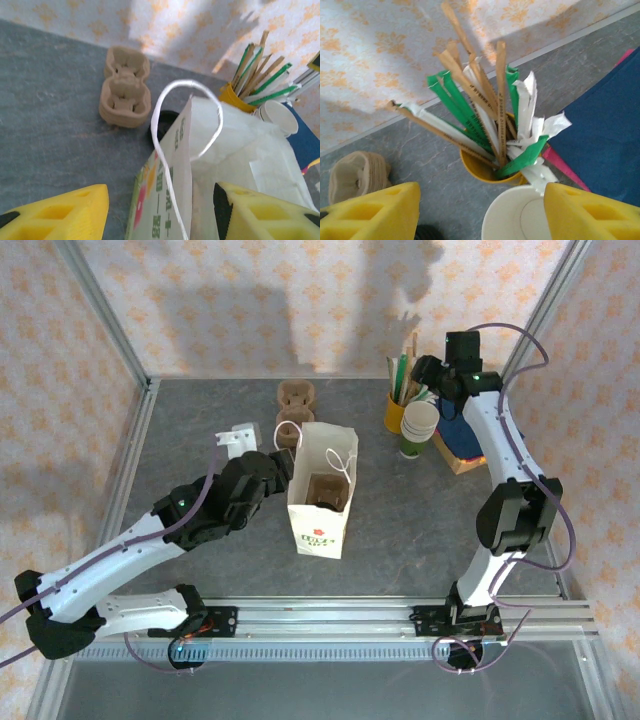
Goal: Pack the takeout coffee
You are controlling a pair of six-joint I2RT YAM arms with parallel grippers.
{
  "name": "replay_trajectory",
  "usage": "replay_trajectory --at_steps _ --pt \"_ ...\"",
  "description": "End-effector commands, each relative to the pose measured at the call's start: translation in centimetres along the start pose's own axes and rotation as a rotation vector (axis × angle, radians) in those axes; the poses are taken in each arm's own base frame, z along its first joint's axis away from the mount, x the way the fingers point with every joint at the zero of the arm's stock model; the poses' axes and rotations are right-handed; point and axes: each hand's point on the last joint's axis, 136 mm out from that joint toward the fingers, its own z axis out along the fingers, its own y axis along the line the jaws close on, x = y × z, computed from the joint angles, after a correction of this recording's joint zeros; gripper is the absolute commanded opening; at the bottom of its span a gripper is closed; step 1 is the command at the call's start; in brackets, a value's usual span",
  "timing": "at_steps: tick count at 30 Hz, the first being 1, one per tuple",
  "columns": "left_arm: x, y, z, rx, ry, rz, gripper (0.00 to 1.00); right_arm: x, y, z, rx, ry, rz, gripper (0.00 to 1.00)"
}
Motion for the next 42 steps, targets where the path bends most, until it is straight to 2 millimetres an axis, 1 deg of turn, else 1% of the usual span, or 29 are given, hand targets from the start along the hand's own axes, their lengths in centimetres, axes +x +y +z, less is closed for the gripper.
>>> replay_trajectory --at_steps 1,6,10,15,22,25,28,35,42 --pt "-2.0 1.4 -0.8 -0.050 -0.058 0.068 0.60 -0.2 -1.4 0.6 0.064 0.015 0.001 0.62" --pt "-2.1 1.7 -0.6 -0.052 -0.062 0.069 0.61 0.1 -2.0 1.8 0.083 0.030 0.010 0.58" --pt "-1.7 1.8 -0.2 -0.051 -0.051 0.071 0.61 0.3 -2.4 2.5 0.087 0.040 0.010 0.52" --pt "-1.2 1.8 0.1 -0.044 -0.039 0.065 0.61 0.5 -2.8 3.3 0.103 0.053 0.011 0.47" --pt "-0.6 1.9 0.5 -0.041 -0.028 0.062 0.61 0.5 -3.2 3.8 0.112 0.056 0.015 0.43" --pt "-0.4 1.9 0.6 -0.042 -0.024 0.064 0.62 0.4 -3.3 4.2 0.112 0.058 0.016 0.39" --pt "-0.3 1.9 0.8 -0.035 -0.024 0.058 0.62 0.4 -3.2 4.5 0.109 0.063 0.011 0.33" --pt "-0.2 1.8 0.9 -0.022 -0.026 0.051 0.62 0.4 -3.2 5.5 0.111 0.080 0.011 0.32" --pt "0.0 1.9 0.9 -0.023 -0.020 0.053 0.62 0.3 -3.2 5.6 0.116 0.079 0.012 0.32"
